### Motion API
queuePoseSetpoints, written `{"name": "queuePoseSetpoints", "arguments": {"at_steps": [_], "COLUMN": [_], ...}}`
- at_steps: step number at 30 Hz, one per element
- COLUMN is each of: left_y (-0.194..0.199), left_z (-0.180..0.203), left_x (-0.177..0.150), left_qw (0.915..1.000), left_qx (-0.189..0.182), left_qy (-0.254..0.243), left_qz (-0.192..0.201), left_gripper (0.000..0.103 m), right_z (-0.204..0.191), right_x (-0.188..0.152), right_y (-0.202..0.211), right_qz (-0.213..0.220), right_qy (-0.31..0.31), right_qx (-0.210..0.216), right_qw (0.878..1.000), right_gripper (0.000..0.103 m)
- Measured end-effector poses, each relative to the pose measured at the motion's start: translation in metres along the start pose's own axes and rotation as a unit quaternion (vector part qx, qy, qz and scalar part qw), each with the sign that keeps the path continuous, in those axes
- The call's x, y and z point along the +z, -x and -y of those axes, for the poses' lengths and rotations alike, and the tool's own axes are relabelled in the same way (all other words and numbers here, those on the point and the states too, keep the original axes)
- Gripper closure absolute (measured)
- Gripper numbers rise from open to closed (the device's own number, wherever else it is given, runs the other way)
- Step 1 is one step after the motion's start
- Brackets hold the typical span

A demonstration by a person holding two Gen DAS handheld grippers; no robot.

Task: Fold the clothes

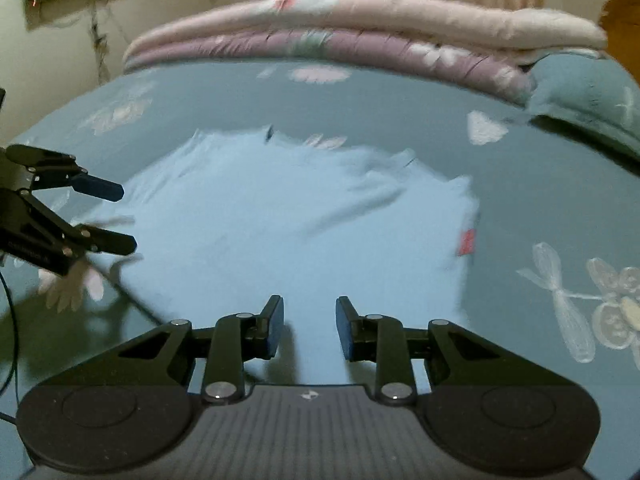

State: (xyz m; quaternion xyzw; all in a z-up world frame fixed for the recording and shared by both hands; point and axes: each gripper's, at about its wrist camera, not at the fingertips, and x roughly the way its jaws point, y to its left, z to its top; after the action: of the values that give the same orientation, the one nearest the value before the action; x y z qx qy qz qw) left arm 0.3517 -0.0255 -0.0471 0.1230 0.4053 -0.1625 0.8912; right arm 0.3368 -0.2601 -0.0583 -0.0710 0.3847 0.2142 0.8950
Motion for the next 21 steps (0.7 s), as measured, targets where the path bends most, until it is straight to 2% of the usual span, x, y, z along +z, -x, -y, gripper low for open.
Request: {"name": "queuePoseSetpoints", "arguments": {"at_steps": [2, 4, 7, 10, 11, 14, 17, 19, 21], "left_y": [0.003, 0.012, 0.026, 0.032, 0.029, 0.012, 0.011, 0.013, 0.019], "left_z": [-0.007, -0.015, -0.013, -0.022, -0.023, -0.029, -0.034, -0.037, -0.042], "left_x": [-0.022, -0.039, -0.036, -0.013, -0.008, -0.007, -0.019, -0.026, -0.017], "left_qw": [0.9988, 0.9962, 0.9979, 0.9964, 0.9960, 0.9936, 0.9903, 0.9882, 0.9894], "left_qx": [-0.003, -0.010, 0.009, 0.000, 0.004, 0.002, -0.004, -0.007, 0.003], "left_qy": [0.048, 0.086, 0.061, 0.084, 0.088, 0.113, 0.137, 0.150, 0.143], "left_qz": [-0.009, -0.015, -0.021, 0.016, 0.016, -0.003, -0.021, -0.030, -0.025], "left_gripper": [0.027, 0.027, 0.029, 0.027, 0.027, 0.027, 0.027, 0.027, 0.027], "right_z": [-0.008, -0.006, 0.000, 0.001, 0.001, -0.002, -0.001, 0.008, 0.017], "right_x": [-0.015, -0.027, -0.023, -0.009, -0.004, 0.004, -0.010, -0.018, -0.012], "right_y": [-0.004, 0.008, 0.017, 0.020, 0.020, 0.008, -0.005, 0.001, 0.005], "right_qz": [-0.017, -0.006, -0.015, 0.001, 0.009, 0.014, -0.023, -0.013, -0.015], "right_qy": [0.016, -0.007, -0.016, -0.012, -0.013, -0.019, -0.022, -0.042, -0.057], "right_qx": [-0.014, -0.008, 0.001, 0.001, 0.004, 0.012, 0.005, 0.019, 0.023], "right_qw": [1.000, 1.000, 1.000, 1.000, 1.000, 1.000, 0.999, 0.999, 0.998], "right_gripper": [0.069, 0.068, 0.065, 0.063, 0.062, 0.058, 0.055, 0.055, 0.055]}}
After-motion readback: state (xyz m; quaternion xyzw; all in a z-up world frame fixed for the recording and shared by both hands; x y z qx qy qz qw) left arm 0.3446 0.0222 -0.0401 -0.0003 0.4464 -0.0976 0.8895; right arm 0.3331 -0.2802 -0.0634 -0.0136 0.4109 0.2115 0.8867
